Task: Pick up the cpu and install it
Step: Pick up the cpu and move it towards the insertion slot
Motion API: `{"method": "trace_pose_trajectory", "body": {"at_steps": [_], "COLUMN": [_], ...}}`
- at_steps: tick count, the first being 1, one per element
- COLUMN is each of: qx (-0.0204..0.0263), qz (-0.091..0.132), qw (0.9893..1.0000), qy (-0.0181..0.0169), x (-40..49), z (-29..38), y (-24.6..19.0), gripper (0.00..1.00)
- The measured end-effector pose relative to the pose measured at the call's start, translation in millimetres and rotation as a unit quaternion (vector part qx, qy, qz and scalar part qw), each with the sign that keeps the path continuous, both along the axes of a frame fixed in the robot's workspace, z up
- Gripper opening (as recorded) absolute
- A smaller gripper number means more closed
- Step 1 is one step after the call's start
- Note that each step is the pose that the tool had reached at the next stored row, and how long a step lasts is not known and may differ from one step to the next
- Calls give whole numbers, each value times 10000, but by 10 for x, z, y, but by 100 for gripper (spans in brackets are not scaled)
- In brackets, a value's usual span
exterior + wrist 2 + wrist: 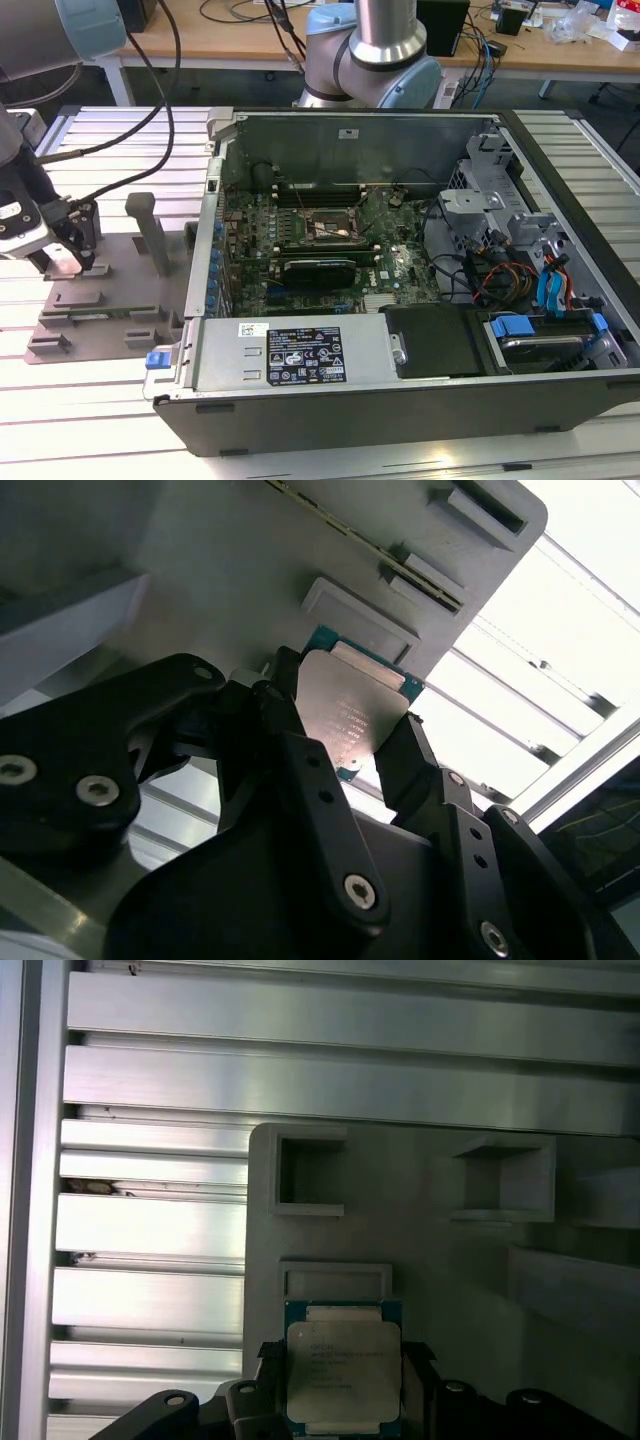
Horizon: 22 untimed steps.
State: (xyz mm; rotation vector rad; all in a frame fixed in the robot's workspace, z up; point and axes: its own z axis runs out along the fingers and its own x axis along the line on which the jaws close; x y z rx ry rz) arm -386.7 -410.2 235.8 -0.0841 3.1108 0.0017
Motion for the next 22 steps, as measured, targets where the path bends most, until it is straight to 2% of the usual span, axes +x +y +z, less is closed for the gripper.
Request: {"method": "trace_pose_trajectory", "body": {"at_steps": [22], "qx": [0], "qz": [0], "qw": [10000], "qy": [0], "x": [0], "z": [116], "y": [0], "gripper": [55]}}
